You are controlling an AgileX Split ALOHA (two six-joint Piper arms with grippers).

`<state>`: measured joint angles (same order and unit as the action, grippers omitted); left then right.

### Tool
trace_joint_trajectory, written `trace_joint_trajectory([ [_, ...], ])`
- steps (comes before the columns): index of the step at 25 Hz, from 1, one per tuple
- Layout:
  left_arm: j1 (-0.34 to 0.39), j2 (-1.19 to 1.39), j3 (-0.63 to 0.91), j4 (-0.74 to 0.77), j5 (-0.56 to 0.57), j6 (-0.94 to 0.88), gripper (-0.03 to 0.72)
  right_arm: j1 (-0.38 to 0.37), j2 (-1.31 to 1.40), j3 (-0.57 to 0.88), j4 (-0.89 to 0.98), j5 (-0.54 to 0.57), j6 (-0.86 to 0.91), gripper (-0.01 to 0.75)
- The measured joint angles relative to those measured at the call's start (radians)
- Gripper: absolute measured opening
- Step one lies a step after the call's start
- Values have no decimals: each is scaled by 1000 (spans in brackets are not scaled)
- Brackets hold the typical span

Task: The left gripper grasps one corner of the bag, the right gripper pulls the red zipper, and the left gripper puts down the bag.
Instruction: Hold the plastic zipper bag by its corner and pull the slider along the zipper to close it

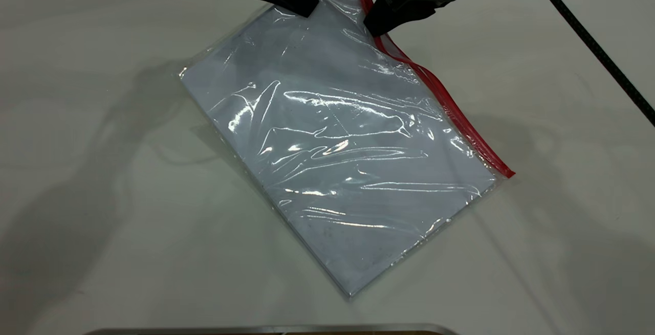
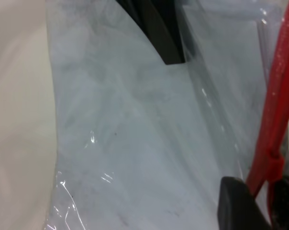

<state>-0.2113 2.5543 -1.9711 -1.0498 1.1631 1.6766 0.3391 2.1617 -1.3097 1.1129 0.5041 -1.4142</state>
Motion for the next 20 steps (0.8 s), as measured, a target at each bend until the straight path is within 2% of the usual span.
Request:
trace_joint_trajectory([
  [3, 0, 0, 0, -1, -1, 0, 51, 0, 0, 0, 15, 4, -9, 283],
  [7, 0, 0, 0, -3, -1, 0, 51, 0, 0, -4, 37, 4, -16, 288],
  [20, 0, 0, 0, -7, 0, -1, 51, -1, 1, -32, 53, 21, -21, 183],
])
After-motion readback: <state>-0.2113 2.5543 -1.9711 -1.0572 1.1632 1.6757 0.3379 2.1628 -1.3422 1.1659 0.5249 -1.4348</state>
